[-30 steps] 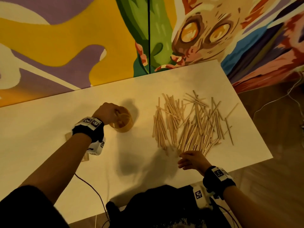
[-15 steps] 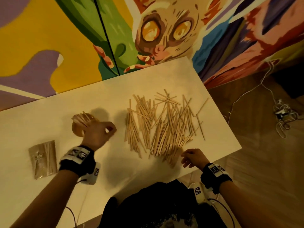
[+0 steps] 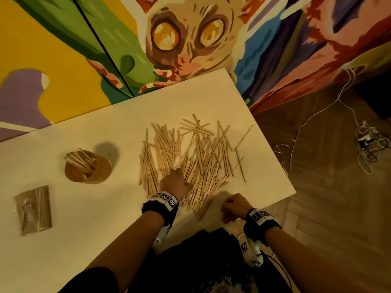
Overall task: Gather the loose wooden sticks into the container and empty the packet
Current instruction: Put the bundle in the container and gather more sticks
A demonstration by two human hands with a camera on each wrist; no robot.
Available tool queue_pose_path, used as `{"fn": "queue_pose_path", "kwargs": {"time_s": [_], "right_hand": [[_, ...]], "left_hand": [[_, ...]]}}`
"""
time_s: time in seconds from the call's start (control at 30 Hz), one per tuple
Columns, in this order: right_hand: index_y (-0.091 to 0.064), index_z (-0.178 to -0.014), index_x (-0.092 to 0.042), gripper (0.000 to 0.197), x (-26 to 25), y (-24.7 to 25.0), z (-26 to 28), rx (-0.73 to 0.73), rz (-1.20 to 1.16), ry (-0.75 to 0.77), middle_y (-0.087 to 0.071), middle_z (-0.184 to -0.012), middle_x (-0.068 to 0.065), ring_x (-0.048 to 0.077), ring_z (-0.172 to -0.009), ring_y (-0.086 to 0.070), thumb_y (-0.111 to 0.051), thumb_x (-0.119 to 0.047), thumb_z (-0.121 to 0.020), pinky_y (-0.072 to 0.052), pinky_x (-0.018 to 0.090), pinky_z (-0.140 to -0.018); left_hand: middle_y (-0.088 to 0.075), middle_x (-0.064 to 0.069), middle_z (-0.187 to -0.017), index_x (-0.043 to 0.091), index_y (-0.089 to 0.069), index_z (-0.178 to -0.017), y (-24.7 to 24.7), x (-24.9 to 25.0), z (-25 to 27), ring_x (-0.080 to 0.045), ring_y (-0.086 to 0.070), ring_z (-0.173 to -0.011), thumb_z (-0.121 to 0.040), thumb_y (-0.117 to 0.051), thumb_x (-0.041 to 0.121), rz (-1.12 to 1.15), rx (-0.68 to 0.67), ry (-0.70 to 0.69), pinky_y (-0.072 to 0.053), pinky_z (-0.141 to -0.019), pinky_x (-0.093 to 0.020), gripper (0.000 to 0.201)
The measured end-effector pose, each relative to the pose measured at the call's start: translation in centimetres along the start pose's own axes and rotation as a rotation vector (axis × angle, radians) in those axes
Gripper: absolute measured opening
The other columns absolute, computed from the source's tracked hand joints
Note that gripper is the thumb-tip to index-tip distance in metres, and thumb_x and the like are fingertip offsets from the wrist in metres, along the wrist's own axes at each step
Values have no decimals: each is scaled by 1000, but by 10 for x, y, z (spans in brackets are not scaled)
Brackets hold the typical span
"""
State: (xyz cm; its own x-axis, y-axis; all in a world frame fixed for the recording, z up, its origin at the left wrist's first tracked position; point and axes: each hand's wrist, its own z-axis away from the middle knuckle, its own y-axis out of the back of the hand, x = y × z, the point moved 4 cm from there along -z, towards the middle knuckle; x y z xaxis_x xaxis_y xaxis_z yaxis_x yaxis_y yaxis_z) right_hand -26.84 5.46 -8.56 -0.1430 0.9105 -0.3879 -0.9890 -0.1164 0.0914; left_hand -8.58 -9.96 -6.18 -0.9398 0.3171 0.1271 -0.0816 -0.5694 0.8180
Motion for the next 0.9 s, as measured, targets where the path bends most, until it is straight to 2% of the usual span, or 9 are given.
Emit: {"fn": "queue_pose_path", "kwargs": {"time_s": [0.07, 0.17, 0.33, 0.47, 0.6, 0.7, 0.77, 0.83, 0.9], "right_hand": [[-66, -90, 6, 17, 1, 3, -2, -45, -42, -26, -71, -68, 18, 28, -56, -70, -54, -7, -92, -59, 34, -61], [-66, -93, 10, 19, 0, 8, -4, -101, -110, -74, -71, -67, 19, 28, -53, -69, -55, -6, -92, -58, 32, -53], [-65, -99, 13, 25, -2, 13, -6, -172, -170, -134, -70, -64, 19, 30, -52, -69, -56, -9, -94, -57, 32, -49], [-65, -106, 13, 27, 1, 13, -7, -190, -174, -125, -71, -68, 19, 29, -56, -70, -57, -9, -94, -59, 33, -54], [-63, -109, 15, 29, 3, 13, -8, -194, -171, -96, -71, -68, 18, 27, -54, -70, -58, -8, -93, -59, 33, -55], [-65, -107, 12, 27, 2, 15, -9, -196, -144, -87, -72, -73, 19, 28, -59, -71, -60, -9, -91, -61, 35, -61], [-66, -105, 11, 25, 1, 15, -10, -203, -121, -89, -72, -75, 19, 29, -61, -71, -61, -9, -91, -61, 38, -66], [-65, -105, 11, 25, 0, 16, -11, -206, -104, -91, -72, -78, 22, 32, -64, -71, -62, -9, -90, -61, 41, -70], [-64, -107, 12, 27, -1, 17, -12, -208, -81, -89, -72, -79, 22, 33, -64, -71, -63, -8, -89, -60, 42, -70]], "left_hand": [[-53, -15, -127, 6, -39, -134, 0, 8, -3, -31, -61, -104, -84, -56, 61, -42, -19, 26, -48, -72, -35, 76], [-53, -15, -127, 6, -37, -135, 0, 14, -5, -30, -61, -106, -83, -60, 59, -56, -30, 42, -50, -76, -36, 78], [-56, -13, -125, 9, -44, -131, -1, 10, -3, -30, -58, -110, -87, -60, 49, -6, -32, 60, -49, -84, -37, 61], [-60, -15, -116, 9, -50, -125, 2, 5, -2, -30, -58, -105, -93, -56, 40, 21, -30, 32, -49, -83, -38, 46], [-61, -16, -114, 8, -51, -125, 5, -3, -1, -31, -59, -104, -98, -47, 35, 8, -17, 0, -47, -82, -39, 39], [-62, -15, -117, 10, -48, -131, 7, -9, 5, -32, -60, -105, -100, -42, 33, 20, -2, -17, -47, -81, -37, 39], [-64, -15, -116, 13, -39, -142, 8, -12, 10, -32, -61, -104, -101, -38, 31, 29, -5, -17, -47, -80, -37, 45], [-66, -16, -109, 13, -32, -147, 9, -17, 15, -33, -63, -99, -101, -37, 30, 60, -11, -2, -48, -78, -38, 49], [-69, -16, -95, 15, -24, -151, 8, -24, 21, -32, -64, -85, -100, -37, 29, 132, -21, 15, -49, -72, -37, 54]]}}
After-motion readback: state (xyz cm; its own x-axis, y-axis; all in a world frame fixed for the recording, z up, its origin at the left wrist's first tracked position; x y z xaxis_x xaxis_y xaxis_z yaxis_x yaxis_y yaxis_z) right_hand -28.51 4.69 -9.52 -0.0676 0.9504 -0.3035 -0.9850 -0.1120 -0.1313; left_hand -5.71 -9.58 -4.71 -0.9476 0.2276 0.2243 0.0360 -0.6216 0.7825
